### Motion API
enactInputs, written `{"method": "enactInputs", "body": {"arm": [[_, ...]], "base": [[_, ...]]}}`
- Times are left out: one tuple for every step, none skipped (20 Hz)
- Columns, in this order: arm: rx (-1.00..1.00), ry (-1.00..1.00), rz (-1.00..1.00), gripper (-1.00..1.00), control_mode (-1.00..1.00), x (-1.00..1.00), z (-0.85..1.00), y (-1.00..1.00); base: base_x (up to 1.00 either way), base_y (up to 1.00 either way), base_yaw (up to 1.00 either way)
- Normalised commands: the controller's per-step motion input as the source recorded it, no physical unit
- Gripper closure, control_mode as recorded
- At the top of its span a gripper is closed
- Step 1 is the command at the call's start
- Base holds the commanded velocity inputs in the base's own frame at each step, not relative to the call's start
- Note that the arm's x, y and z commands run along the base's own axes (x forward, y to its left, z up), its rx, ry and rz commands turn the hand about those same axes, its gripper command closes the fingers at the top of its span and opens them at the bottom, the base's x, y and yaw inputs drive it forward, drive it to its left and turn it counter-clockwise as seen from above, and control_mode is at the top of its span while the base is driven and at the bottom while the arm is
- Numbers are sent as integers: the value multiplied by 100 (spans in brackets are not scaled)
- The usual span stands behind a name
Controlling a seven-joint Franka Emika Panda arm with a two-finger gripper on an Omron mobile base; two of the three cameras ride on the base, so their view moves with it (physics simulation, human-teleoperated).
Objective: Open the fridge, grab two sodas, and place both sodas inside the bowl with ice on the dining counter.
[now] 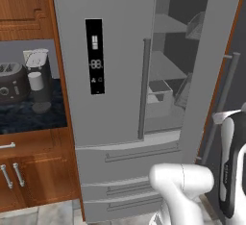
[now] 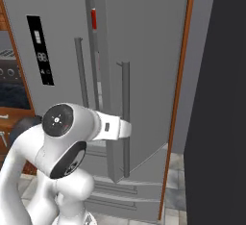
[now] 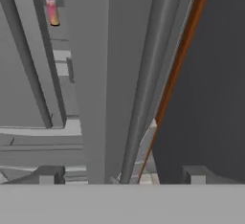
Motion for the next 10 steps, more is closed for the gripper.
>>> {"method": "enactInputs", "body": {"arm": [[0,-8,5,-100,-100,-71,26,87],[0,-4,5,-100,-100,-54,28,100],[0,-1,6,-100,-100,-40,24,100],[-2,0,5,-100,-100,-14,18,100],[-3,0,4,-100,-100,-8,20,100],[-4,0,3,-100,-100,0,24,100],[-6,0,2,-100,-100,0,24,100],[-6,0,0,-100,-100,0,24,100],[-6,0,0,-100,-100,0,25,100],[-6,0,0,-100,-100,5,25,100]], "base": [[0,0,0],[0,0,0],[0,0,0],[0,0,0],[0,0,0],[0,0,0],[0,0,0],[0,0,0],[0,0,0],[0,0,0]]}}
